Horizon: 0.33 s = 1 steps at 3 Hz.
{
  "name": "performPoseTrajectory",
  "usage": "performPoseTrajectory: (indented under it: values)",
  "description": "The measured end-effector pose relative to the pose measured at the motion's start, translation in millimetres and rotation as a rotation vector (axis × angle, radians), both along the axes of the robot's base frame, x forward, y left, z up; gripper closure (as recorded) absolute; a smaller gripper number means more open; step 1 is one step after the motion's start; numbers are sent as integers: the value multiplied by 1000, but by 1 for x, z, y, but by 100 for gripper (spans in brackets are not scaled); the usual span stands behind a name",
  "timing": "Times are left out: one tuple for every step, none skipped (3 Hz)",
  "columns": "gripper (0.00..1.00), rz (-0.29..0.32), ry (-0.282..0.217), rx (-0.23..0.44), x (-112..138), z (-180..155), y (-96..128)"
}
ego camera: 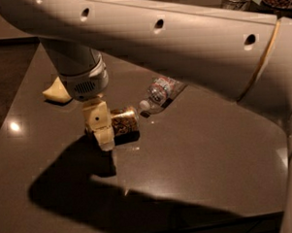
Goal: Knock orange can over
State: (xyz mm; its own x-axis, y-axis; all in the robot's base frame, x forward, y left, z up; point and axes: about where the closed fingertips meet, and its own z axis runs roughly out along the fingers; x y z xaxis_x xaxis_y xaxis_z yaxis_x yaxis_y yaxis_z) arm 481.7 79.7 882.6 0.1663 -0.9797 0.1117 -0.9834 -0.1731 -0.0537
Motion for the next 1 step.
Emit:
performPoseTrajectory:
  values:
    - [0, 0, 0, 0, 0, 0, 0]
